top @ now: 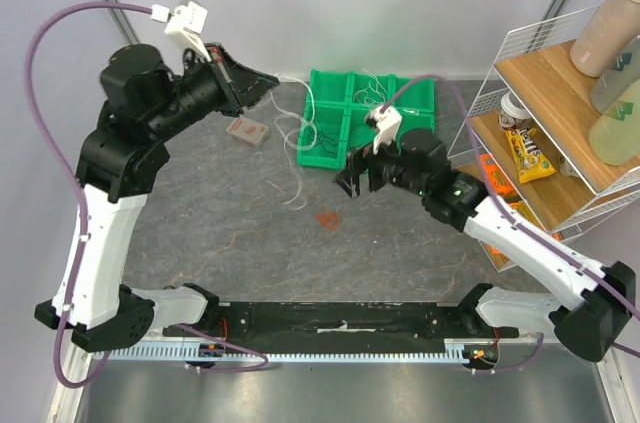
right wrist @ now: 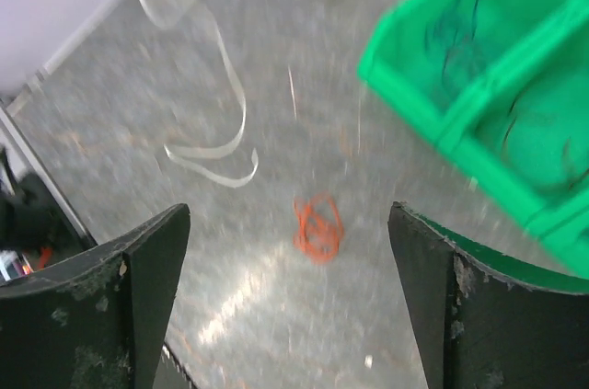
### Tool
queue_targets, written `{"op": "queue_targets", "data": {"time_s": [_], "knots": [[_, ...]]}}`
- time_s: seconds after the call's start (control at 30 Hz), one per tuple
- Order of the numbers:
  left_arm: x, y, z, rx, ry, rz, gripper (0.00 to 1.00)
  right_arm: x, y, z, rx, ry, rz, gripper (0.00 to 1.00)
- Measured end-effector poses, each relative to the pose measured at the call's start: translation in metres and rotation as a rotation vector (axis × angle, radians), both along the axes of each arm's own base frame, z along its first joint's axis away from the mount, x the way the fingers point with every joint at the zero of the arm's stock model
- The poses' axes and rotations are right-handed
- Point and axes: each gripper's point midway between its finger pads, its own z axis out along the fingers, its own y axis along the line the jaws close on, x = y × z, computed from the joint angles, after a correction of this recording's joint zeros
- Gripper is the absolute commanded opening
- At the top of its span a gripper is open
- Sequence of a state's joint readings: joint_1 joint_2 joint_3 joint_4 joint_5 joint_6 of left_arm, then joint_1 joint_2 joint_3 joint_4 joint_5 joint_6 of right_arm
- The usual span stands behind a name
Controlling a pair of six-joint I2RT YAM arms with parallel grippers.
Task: Untangle the cables
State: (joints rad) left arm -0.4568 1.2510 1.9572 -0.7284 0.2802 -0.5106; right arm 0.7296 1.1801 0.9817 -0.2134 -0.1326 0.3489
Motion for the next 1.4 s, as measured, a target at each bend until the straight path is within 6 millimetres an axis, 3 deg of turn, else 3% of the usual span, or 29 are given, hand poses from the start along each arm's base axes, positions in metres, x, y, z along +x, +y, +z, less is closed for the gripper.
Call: {"op": "queue_targets", "data": {"time_s": [0.1,0.2,0.37,0.47,0.6,0.8,1.2,1.4], "knots": [[0.009,-0.005,-0.034,0.051,0.104,-0.004,0.01,0.011,0.003,0.070,0.080,-0.139,0.005,0.96],[0.014,-0.010,-0.056,0.082,0.177,-0.018,0.02,0.014,0.012,0.125,0.164,-0.246,0.037,0.96],[0.011,-0.017,-0.070,0.093,0.239,-0.059,0.02,0.014,0.037,0.165,0.253,-0.309,0.143,0.93],[0.006,-0.020,-0.071,0.085,0.255,-0.088,0.02,0.018,0.052,0.163,0.268,-0.289,0.191,0.87],[0.003,-0.024,-0.071,0.074,0.270,-0.111,0.02,0.025,0.059,0.151,0.266,-0.247,0.177,0.77],[0.004,-0.026,-0.074,0.062,0.299,-0.113,0.02,0.018,0.069,0.162,0.327,-0.238,0.200,0.68],[0.009,-0.033,-0.084,0.055,0.353,-0.128,0.02,0.006,0.080,0.160,0.328,-0.236,0.239,0.65],[0.010,-0.035,-0.087,0.048,0.376,-0.137,0.02,0.001,0.090,0.153,0.290,-0.239,0.234,0.57]]}}
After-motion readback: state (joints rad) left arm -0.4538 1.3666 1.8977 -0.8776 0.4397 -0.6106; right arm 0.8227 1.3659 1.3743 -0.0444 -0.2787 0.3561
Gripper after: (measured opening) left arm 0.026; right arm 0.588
